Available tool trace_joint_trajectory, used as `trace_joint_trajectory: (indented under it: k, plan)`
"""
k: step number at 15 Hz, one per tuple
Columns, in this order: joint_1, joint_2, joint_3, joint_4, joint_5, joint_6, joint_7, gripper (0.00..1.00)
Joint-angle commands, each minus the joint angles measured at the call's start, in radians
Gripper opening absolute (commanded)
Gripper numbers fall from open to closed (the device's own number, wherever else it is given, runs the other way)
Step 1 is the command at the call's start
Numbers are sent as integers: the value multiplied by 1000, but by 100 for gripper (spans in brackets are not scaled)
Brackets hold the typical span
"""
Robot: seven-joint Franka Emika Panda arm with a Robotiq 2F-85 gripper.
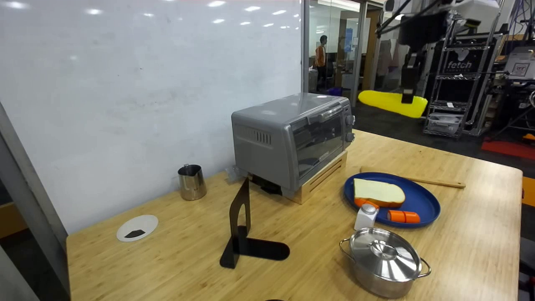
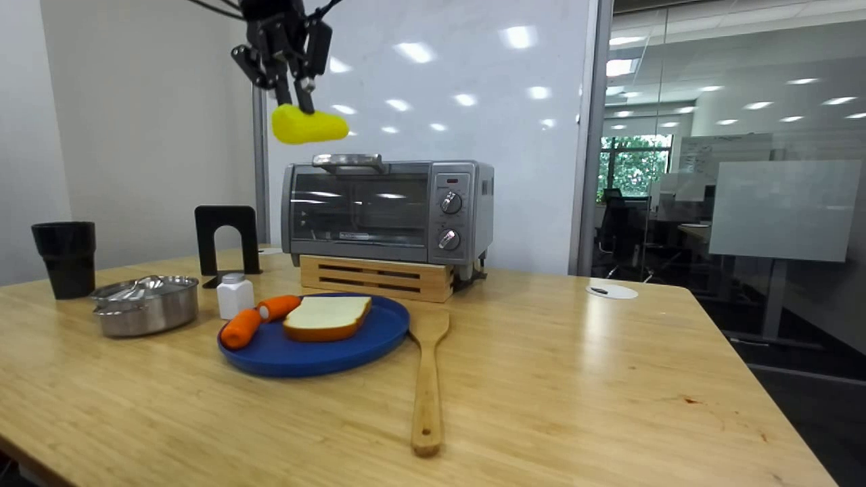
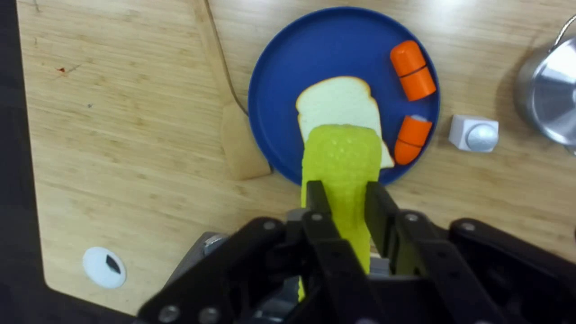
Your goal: Put the yellow object on top of the toaster oven
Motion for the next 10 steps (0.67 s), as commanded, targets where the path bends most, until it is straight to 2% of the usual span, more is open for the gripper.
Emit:
trace_joint_trajectory:
  k: [1, 10]
  plan:
    - [-30, 100, -23, 195, 40, -53, -1, 7]
    - [-42, 385, -40, 613, 148, -154, 29, 7]
